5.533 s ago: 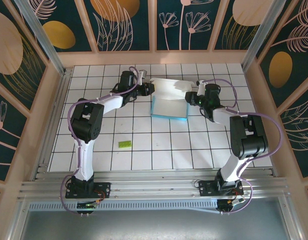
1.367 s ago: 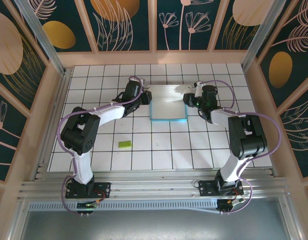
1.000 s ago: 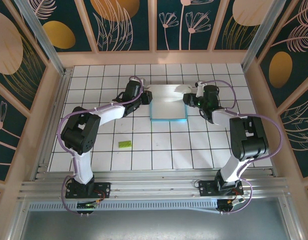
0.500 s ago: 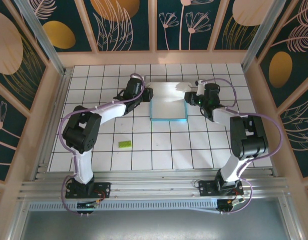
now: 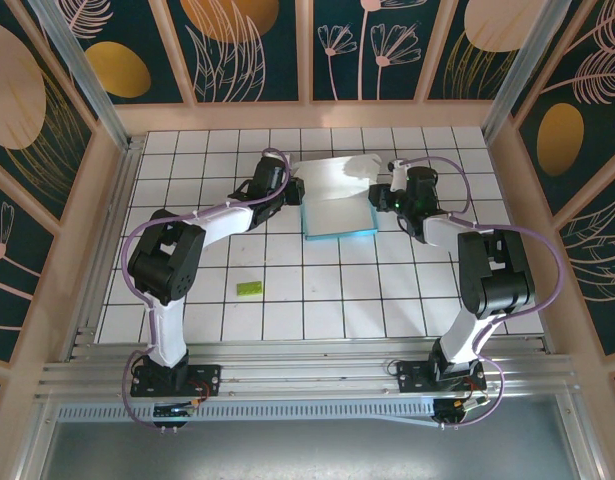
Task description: Fold the paper box
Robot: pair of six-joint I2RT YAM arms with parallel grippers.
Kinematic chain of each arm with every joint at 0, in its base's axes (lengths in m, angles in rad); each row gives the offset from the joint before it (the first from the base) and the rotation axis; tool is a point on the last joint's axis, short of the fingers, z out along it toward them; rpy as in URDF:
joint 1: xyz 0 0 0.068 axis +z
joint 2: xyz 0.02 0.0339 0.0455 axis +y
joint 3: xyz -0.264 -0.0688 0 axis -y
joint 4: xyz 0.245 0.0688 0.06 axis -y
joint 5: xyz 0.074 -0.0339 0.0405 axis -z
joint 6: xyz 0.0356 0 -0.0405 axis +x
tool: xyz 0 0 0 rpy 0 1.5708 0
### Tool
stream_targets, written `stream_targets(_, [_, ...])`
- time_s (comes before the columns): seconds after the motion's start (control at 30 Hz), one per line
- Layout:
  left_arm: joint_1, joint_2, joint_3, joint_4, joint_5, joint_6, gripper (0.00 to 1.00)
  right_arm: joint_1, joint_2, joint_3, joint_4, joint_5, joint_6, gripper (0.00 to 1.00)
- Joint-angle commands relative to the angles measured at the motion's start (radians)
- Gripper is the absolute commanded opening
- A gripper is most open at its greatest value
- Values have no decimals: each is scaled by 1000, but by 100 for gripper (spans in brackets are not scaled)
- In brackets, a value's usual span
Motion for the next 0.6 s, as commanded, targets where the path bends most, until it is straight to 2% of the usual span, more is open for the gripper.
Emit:
stream_targets(0.0, [-8, -3, -6, 22, 31, -26, 15, 14, 21, 1, 42, -10, 20, 23])
stream_targets(0.1, [-8, -6, -12, 26, 26, -21, 15, 17, 22, -1, 40, -6, 18, 23])
stream_targets(0.17, [-7, -9, -11, 24, 24, -1, 16, 15, 13, -1, 31, 13, 2, 29])
stream_targets(0.33, [-7, -9, 9, -1, 16, 52, 17, -16, -2, 10, 31, 50, -148, 57])
stream_targets(0.4, [-8, -6, 16, -1, 25, 63, 17, -50, 33, 52, 49, -26, -210, 64])
stream_targets(0.57, [-8, 13, 46, -16, 40, 79, 18, -108, 192, 245, 24, -318, -392, 73])
